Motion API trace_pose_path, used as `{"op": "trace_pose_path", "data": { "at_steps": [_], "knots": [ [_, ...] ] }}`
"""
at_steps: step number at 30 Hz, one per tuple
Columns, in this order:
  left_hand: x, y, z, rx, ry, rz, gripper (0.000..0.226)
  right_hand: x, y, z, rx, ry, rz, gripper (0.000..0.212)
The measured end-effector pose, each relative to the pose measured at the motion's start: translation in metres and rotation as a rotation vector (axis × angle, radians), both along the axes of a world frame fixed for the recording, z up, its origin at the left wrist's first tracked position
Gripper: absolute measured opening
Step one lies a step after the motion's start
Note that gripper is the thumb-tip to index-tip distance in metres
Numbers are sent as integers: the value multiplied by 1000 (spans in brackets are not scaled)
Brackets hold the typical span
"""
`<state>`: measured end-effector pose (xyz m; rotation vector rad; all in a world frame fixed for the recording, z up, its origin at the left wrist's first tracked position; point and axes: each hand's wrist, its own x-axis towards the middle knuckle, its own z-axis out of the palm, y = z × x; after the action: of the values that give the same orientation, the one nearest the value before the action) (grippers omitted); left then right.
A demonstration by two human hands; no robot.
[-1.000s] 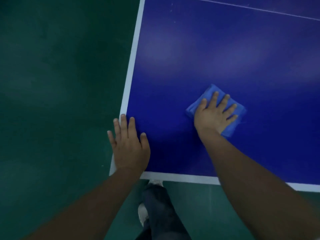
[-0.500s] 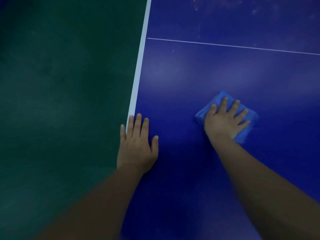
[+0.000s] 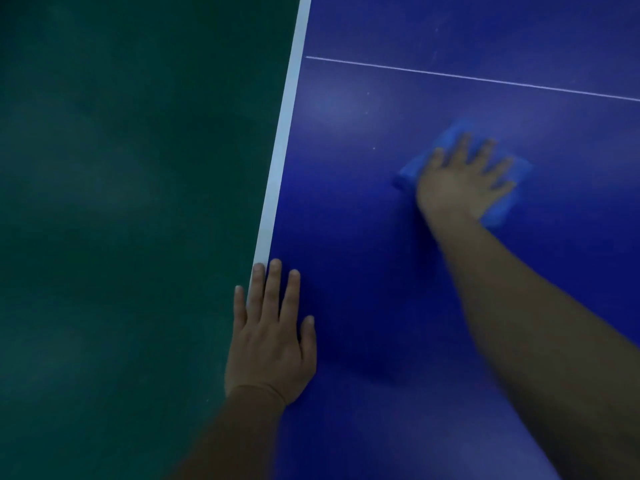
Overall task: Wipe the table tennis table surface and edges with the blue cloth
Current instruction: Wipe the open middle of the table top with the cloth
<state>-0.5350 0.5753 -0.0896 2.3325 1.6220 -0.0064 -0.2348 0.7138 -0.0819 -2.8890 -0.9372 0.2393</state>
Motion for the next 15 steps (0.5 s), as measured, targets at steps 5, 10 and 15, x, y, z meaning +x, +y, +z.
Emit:
{"op": "trace_pose_path", "data": {
  "at_steps": [5,10,15],
  "knots": [
    [1,1,2,7,29,3,64,-141,6,-10,-39,10,1021,66],
    [1,1,1,0,21,-5,65,-6,4,-6,0,-132,519,59],
    [2,3,6,-30,45,-21,66,-16,53,4,-2,7,136,63]
  ]
}}
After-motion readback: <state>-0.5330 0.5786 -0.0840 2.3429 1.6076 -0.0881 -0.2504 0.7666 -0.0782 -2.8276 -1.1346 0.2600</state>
